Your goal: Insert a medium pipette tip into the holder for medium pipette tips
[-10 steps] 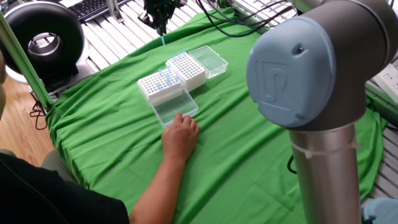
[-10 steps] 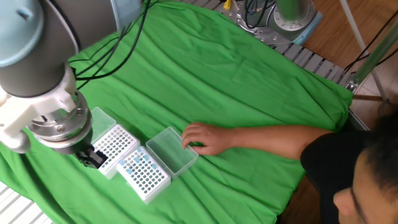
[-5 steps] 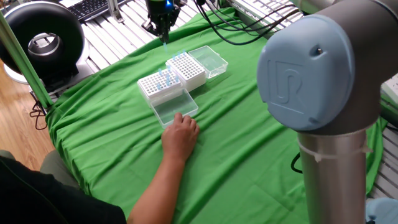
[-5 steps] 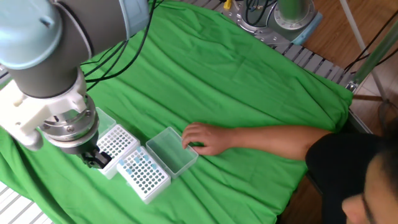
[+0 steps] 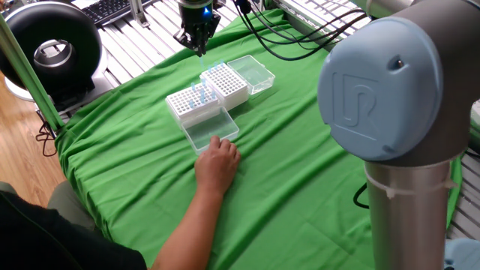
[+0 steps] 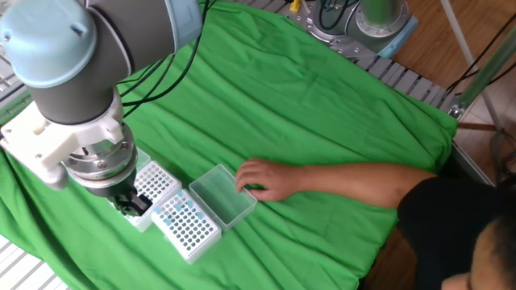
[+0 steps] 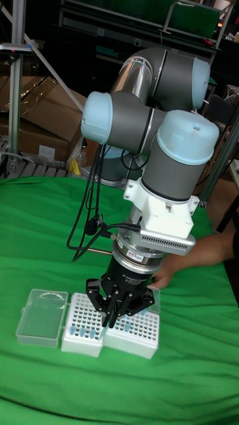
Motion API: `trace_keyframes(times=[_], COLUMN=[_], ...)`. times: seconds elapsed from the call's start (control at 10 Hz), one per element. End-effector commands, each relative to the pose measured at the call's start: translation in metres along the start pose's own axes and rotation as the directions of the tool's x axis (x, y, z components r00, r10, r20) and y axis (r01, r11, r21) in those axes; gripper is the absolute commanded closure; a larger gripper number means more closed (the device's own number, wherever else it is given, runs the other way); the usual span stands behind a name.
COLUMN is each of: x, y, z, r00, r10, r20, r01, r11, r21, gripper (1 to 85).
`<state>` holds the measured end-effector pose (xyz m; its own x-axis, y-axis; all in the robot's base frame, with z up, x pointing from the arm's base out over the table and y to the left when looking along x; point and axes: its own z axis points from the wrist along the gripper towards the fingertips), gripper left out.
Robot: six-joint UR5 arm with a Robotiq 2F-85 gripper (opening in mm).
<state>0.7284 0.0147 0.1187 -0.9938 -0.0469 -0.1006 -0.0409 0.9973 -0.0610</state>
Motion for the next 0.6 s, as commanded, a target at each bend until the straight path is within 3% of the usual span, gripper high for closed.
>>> trace_keyframes(times=[0.0,0.5], x=[0.0060,0.0111], y=[0.0028,-0.0016], z=[-0.0022,-0.0008], r00=[1.000,1.000], r10=[0.010,0.004], r20=[-0.007,-0.004], r01=[-0.010,-0.004], r11=[1.000,1.000], r21=[-0.013,-0.018], gripper=[84.7,84.7])
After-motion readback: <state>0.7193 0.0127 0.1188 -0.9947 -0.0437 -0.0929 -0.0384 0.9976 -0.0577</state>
